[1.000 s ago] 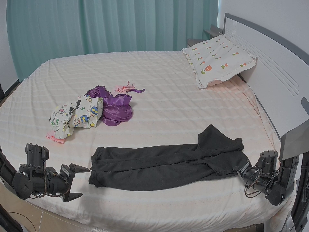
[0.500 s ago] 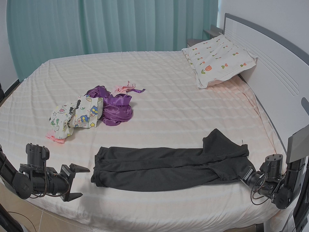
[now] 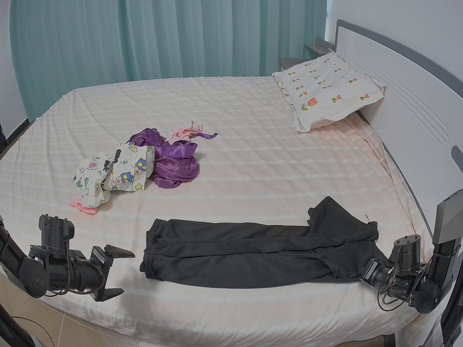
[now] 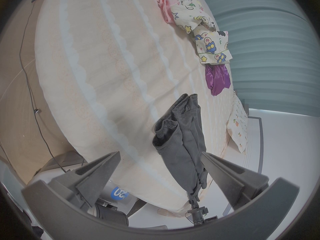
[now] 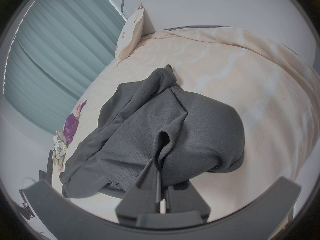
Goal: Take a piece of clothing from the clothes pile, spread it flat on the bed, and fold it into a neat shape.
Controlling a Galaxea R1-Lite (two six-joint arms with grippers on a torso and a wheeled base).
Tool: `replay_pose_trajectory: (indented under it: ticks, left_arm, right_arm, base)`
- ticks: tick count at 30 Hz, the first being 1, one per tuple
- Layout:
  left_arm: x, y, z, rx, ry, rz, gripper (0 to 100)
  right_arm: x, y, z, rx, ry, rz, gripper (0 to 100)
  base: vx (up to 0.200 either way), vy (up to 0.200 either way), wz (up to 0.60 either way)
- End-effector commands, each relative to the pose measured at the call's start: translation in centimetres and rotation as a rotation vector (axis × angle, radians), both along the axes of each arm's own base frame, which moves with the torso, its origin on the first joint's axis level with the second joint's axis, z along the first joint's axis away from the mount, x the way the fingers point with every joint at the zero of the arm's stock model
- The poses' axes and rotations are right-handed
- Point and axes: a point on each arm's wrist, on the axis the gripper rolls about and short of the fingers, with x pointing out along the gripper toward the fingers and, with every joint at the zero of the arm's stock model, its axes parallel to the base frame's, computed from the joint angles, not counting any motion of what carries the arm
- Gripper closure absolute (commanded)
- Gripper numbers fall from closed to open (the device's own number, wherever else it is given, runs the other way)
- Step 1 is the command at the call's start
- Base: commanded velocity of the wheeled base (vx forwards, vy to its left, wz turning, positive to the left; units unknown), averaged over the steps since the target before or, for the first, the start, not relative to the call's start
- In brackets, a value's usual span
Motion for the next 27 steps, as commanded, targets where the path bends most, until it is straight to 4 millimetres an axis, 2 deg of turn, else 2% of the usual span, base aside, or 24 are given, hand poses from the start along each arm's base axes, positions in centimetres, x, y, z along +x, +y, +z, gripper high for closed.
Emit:
replay_pose_trajectory:
  ticks: [1, 2, 3, 11, 16, 22, 27]
  left_arm:
    - [0.0, 0.0, 0.0, 0.000, 0.002, 0.000, 0]
    - [0.0, 0.0, 0.0, 0.000, 0.000, 0.000, 0]
    - [0.0, 0.0, 0.0, 0.000, 0.000, 0.000, 0]
    - [0.1, 0.0, -0.1, 0.003, 0.003, 0.000, 0]
    - [0.8, 0.0, -0.4, 0.029, 0.007, 0.022, 0]
    - [0.9, -0.1, -0.4, 0.031, -0.004, 0.023, 0]
    - [0.9, -0.1, -0.4, 0.031, -0.004, 0.023, 0]
  right_arm:
    - [-0.7, -0.1, 0.5, -0.015, 0.014, 0.012, 100]
    - [-0.8, -0.2, 0.5, -0.020, 0.021, 0.015, 100]
    - [-0.9, -0.2, 0.6, -0.019, 0.021, 0.016, 0]
    - [-0.9, -0.4, 1.0, -0.040, 0.000, 0.026, 0]
    - [-1.3, -0.5, 2.8, -0.031, -0.071, 0.043, 0]
    - [-2.2, -1.0, 2.8, -0.110, 0.002, 0.084, 0]
    - [-2.3, -1.0, 3.5, -0.128, -0.030, 0.092, 0]
  base:
    - [0.000, 0.000, 0.00]
    - [0.000, 0.000, 0.00]
    - [0.000, 0.000, 0.00]
    - [0.000, 0.000, 0.00]
    - [0.000, 0.000, 0.00]
    - [0.000, 0.000, 0.00]
    - [0.000, 0.000, 0.00]
